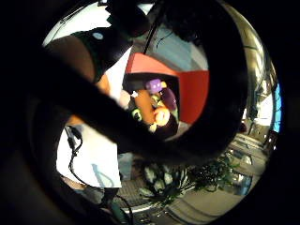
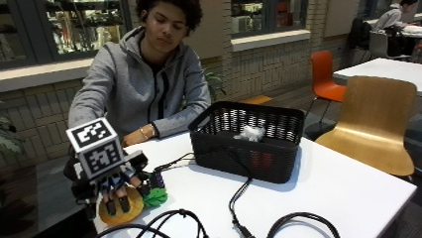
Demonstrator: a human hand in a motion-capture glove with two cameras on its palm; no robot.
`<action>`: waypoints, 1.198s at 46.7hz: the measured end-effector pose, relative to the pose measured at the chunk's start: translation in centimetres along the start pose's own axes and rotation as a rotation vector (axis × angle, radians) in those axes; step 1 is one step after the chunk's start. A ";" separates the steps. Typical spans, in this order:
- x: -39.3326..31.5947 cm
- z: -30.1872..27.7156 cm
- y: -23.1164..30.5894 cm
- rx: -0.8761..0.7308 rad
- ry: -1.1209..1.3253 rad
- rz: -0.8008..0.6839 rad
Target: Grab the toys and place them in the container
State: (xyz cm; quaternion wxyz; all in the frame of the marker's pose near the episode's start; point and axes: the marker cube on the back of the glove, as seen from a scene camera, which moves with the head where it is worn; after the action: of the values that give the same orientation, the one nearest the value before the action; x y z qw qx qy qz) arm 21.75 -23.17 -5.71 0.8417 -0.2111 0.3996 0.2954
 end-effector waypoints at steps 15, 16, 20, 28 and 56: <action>0.9 4.8 -2.0 0.119 -0.075 0.109; 0.8 4.8 -2.1 0.130 -0.069 0.110; 0.4 4.9 -2.2 0.180 -0.048 0.111; 0.0 4.9 -2.1 0.232 -0.036 0.112; -27.0 -10.9 -2.0 0.431 -0.073 -0.472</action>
State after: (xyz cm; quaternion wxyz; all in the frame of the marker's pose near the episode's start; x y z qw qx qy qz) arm 3.45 -39.98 9.67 0.9261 -0.1039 0.3625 0.0081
